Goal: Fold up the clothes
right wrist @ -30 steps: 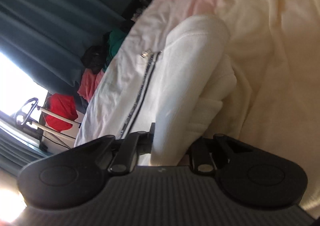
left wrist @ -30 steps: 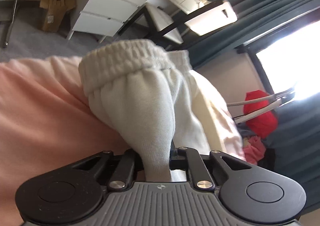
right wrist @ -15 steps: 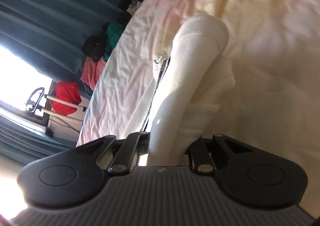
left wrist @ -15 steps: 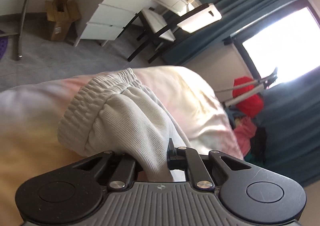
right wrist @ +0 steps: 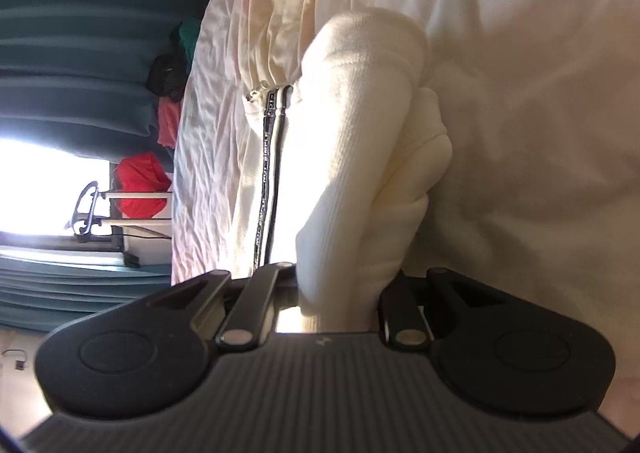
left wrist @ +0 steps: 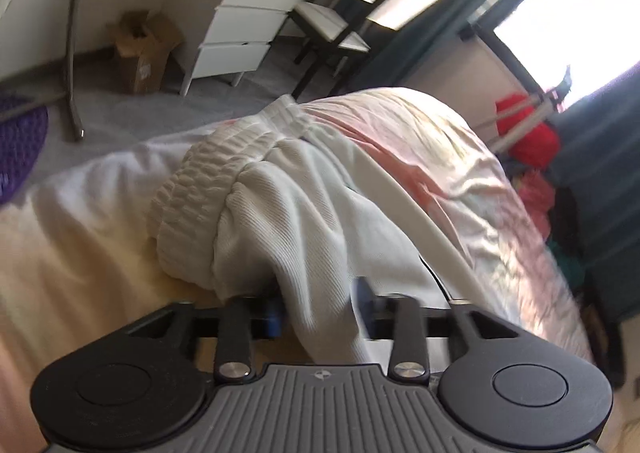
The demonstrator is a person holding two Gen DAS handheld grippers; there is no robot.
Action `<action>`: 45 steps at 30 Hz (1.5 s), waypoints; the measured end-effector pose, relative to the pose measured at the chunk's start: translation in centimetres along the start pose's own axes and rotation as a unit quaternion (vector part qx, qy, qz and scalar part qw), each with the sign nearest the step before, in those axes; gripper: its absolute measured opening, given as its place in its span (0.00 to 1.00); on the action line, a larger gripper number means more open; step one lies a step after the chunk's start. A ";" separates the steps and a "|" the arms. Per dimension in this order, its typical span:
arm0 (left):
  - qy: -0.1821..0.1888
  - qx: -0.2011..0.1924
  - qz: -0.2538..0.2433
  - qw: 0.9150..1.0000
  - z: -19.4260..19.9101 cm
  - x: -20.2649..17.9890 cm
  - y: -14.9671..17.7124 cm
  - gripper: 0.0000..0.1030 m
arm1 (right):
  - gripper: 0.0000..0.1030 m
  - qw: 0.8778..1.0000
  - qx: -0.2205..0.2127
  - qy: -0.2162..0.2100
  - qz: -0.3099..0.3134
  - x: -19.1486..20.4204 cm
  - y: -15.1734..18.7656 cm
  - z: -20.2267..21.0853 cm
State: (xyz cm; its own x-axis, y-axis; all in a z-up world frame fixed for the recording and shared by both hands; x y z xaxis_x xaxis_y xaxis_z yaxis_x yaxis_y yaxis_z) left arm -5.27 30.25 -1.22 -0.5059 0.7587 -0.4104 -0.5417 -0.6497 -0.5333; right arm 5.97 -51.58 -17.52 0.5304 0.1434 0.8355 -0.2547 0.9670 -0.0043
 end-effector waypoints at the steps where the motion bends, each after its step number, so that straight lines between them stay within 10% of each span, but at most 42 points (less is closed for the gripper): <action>1: -0.011 -0.001 -0.018 1.000 0.5 -0.6 0.1 0.62 | 0.18 1.000 0.002 -0.004 -0.011 -0.3 0.0 0.0; 7: -0.078 -0.008 -0.124 0.989 3.5 -4.6 0.7 0.79 | 0.33 0.997 0.001 -0.016 -0.071 -1.8 -0.4 -0.3; 16: 0.014 -0.067 -0.209 0.976 2.2 -16.6 6.4 0.80 | 0.57 0.999 -0.010 -0.043 -0.009 -0.3 -1.0 -0.8; 23: 0.043 -0.059 -0.267 0.961 -4.6 -22.9 13.6 0.80 | 0.57 0.995 -0.038 -0.090 0.037 1.4 -1.6 0.0; 35: 0.012 -0.036 -0.327 0.944 -9.8 -21.5 18.4 0.85 | 0.51 0.995 -0.026 0.000 0.099 0.9 -1.8 -1.9; 45: 0.016 -0.025 -0.342 0.939 -9.7 -21.7 18.1 0.86 | 0.19 0.980 -0.093 0.060 0.166 4.0 -0.9 -1.0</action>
State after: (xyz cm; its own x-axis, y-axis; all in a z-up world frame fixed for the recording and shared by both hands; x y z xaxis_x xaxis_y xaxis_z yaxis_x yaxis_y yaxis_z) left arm 2.42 2.47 -9.18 -0.0297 0.9994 0.0182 -0.7005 -0.0078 -0.7136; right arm 9.14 -51.62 -14.69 0.5383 0.4692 0.7001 -0.2832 0.8831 -0.3741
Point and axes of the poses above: each gripper's, at about its wrist camera, not at the fingertips, and z roughly against the way its jaws point, x to its left, y to its underside, the point moved 4 cm from there along -z, roughly the way its jaws point, and after that the axes turned 1 degree about x, right-handed, at the moved point
